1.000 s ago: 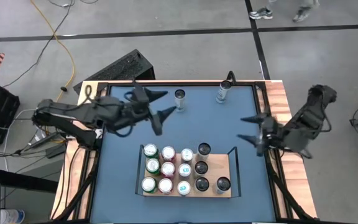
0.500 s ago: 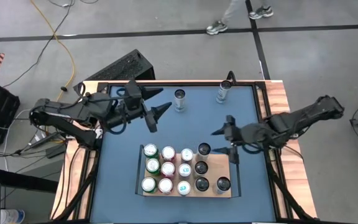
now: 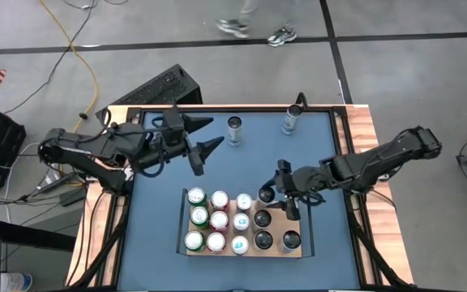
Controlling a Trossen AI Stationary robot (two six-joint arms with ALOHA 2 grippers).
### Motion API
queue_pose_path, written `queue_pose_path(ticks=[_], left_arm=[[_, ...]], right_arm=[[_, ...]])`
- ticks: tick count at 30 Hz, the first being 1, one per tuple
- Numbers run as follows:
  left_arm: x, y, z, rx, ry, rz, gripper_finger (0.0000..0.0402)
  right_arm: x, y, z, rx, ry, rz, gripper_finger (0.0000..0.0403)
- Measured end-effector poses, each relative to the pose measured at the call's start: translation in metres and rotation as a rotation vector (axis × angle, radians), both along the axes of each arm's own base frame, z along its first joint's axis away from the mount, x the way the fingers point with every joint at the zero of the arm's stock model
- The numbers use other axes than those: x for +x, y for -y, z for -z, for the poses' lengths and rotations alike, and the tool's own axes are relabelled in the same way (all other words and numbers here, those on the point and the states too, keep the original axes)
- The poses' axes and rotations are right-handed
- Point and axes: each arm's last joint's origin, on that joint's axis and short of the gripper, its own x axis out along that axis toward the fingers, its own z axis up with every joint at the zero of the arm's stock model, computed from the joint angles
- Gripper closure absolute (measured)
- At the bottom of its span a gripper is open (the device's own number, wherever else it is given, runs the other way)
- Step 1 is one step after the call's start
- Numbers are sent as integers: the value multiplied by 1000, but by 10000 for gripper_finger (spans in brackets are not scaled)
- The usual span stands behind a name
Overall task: Place canned beverage on shelf
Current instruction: Put the white-yellow soda can on the shelf aligned with the other white-yellow soda cans
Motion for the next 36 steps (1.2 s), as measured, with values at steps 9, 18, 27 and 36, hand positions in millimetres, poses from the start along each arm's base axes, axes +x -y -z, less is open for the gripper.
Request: queue_pose_path(ticks=[9, 18, 27, 36], left_arm=[[-1, 7, 0, 0, 0, 27, 102], [-1, 7, 0, 16, -7, 28, 102], [-1, 7, 2, 21, -25, 25, 102], [-1, 7, 2, 25, -33, 25, 102]], right_arm=[[4, -1, 3, 1, -2, 5, 102], [3, -2, 4, -16, -13, -38, 102], [3, -3, 4, -53, -12, -82, 102], [6, -5, -18, -39, 58, -100, 102]])
